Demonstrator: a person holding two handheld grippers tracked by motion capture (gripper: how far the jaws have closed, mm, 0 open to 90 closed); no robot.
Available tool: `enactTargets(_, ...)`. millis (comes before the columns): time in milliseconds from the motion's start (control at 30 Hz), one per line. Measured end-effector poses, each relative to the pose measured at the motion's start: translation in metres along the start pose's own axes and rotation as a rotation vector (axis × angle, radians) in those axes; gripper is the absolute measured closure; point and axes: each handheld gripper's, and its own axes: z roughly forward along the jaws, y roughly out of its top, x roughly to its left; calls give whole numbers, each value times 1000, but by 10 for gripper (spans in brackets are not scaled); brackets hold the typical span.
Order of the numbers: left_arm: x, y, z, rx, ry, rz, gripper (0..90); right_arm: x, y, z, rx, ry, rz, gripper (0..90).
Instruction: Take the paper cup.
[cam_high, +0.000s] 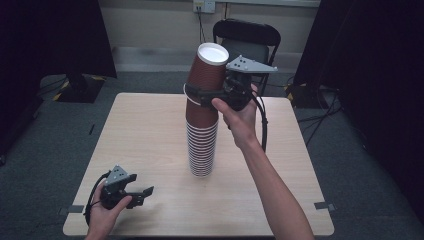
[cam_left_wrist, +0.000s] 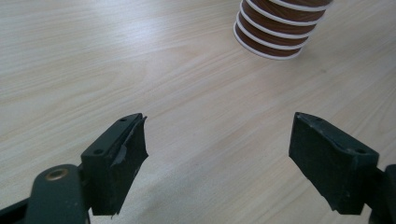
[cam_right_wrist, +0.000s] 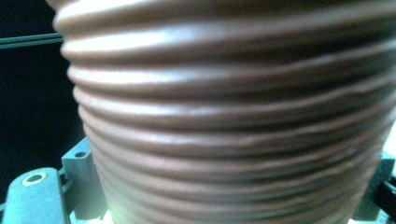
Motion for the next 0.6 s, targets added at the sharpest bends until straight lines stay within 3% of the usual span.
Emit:
enactTargets(233,-1,0,0,-5,-1,10,187,2,9,-3,-24,-9,-8,117)
enactTargets(367,0,0,0,-7,-2,11,187,0,14,-7,-62,11,-3,121)
enactTargets(467,-1,1,-1,-19,-26,-4,187,-1,18,-10,-85,24,15,124)
enactTargets(600,-3,1,-2,-29,-29,7,188,-1,22,-13,-90,14,10,126)
